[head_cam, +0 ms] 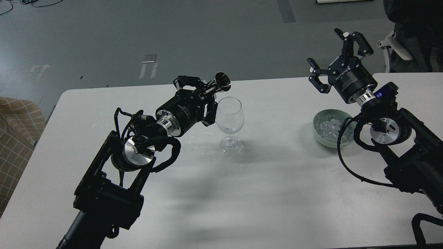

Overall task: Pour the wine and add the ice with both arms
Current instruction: 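Tilt the jigger over the wine glass rim with the left gripper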

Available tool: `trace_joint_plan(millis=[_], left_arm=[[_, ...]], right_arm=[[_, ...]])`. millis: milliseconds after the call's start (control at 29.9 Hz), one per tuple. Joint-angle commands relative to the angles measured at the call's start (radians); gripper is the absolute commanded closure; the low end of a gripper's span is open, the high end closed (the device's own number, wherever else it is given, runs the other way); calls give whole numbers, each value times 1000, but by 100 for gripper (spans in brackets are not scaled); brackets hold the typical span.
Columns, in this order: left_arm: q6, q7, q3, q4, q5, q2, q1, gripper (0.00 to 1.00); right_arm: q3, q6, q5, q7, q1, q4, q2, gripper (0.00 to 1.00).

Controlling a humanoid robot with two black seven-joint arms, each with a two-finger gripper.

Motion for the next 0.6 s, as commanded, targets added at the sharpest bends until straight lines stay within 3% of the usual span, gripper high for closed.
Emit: trace_joint_plan(millis=[0,568], left_arm=[[-6,3,14,0,30,0,-4,100],[-14,-11,20,3,89,0,-6,100]], right_arm=[[2,0,0,0,-6,0,0,0],[3,0,0,0,-10,1,6,0]])
